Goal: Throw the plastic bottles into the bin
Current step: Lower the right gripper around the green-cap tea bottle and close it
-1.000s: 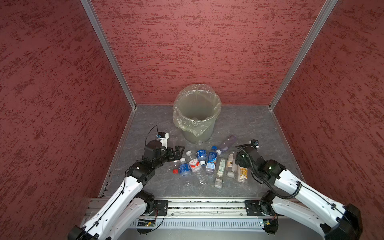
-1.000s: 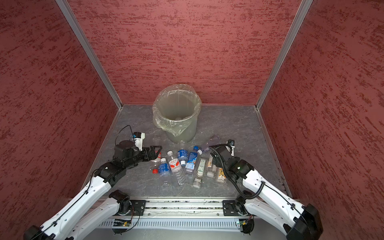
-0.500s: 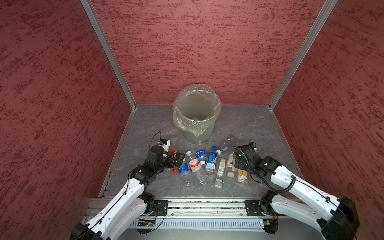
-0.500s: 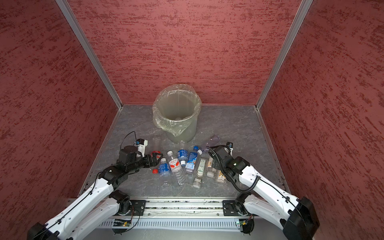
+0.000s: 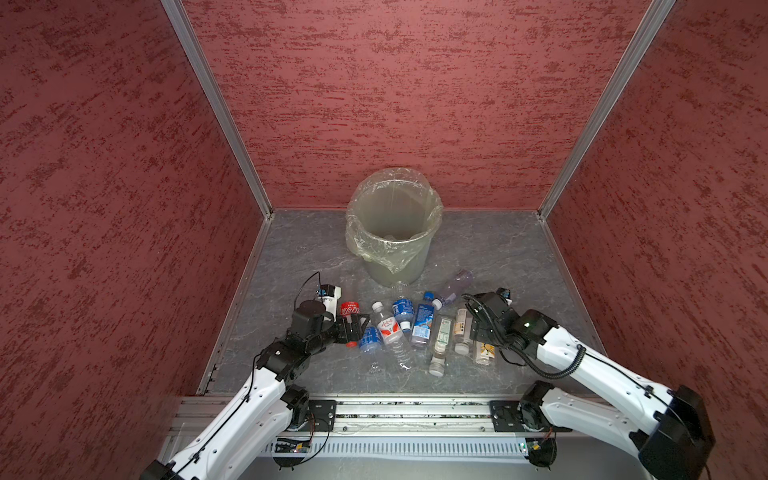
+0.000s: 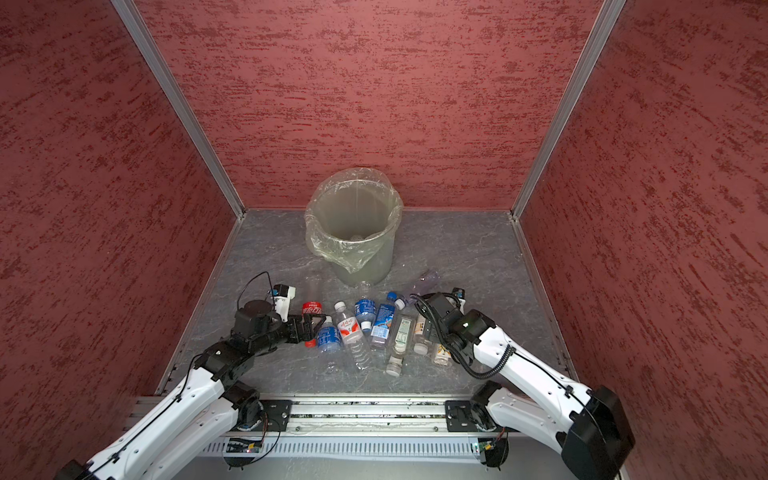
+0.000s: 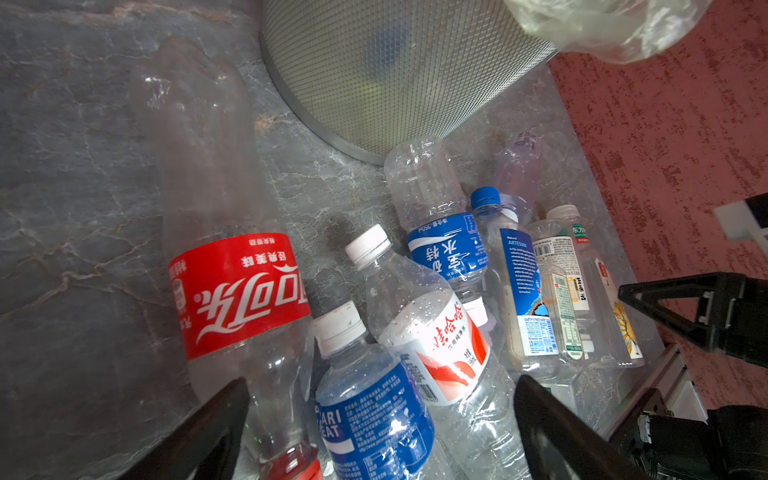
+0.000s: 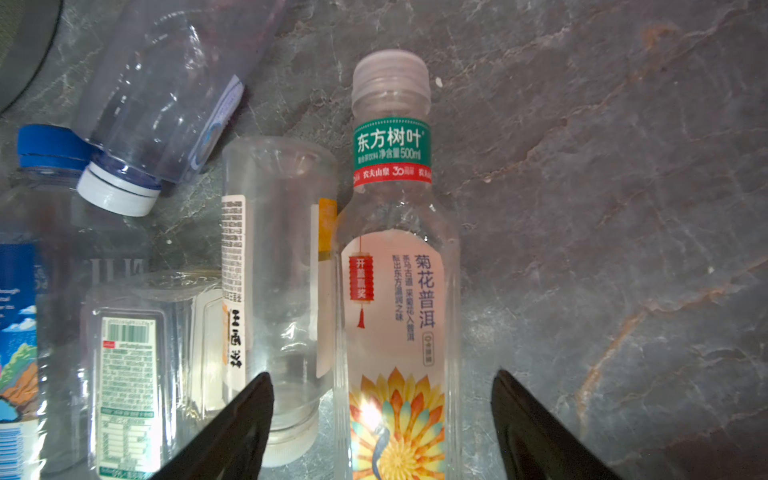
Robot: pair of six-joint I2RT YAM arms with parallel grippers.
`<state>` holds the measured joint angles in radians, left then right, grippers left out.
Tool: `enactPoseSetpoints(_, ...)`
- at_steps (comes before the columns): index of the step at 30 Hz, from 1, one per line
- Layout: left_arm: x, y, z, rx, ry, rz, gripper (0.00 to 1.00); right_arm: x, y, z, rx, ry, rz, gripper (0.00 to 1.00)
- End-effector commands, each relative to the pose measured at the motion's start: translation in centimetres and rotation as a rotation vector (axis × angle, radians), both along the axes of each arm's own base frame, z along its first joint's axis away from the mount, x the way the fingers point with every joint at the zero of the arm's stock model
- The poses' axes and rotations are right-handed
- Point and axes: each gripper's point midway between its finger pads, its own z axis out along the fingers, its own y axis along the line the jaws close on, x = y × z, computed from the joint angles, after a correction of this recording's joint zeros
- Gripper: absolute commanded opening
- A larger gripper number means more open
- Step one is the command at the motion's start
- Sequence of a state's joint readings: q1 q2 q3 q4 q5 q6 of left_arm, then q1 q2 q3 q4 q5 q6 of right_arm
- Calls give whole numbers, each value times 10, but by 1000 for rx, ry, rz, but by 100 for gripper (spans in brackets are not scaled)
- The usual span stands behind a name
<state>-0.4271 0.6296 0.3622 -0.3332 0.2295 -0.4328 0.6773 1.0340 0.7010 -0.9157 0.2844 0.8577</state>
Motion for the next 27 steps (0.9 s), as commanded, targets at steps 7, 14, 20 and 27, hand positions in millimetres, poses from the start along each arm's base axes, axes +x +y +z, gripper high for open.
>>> enactPoseSetpoints(7,-3,-4,6,-21,-46,-30,100,-4,-1,-7,-6,41,-27,85)
enactPoseSetpoints(14,-2,-3,6,-19,-50,-24,100,-4,-1,-14,-18,73,-28,84)
enactPoseSetpoints(20,-1,-3,5,-16,-47,-20,100,-2,-1,-22,12,90,-40,80)
enactPoseSetpoints(27,-1,-2,4,-14,-45,-17,100,-1,0,-23,30,94,-35,77)
